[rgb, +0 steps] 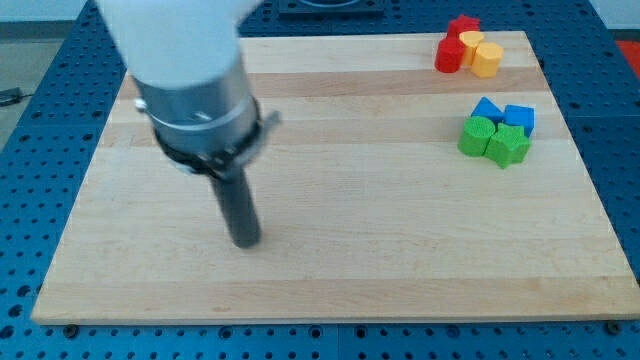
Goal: Move your arm towards the right center of the board
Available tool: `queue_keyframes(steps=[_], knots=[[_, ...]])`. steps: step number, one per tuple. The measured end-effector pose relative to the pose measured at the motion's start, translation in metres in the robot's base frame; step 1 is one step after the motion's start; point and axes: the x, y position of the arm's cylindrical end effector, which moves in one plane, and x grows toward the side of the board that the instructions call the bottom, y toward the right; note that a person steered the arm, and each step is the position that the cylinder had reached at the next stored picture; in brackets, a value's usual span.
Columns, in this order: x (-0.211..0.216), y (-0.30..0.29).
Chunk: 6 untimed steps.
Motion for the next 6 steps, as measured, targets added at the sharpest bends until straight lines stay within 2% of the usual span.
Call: queue_keyframes(steps=[1, 2, 5, 6], knots=[[0.016, 0.087], [0.017, 0.091], [0.05, 0.149], [0.047, 0.219]])
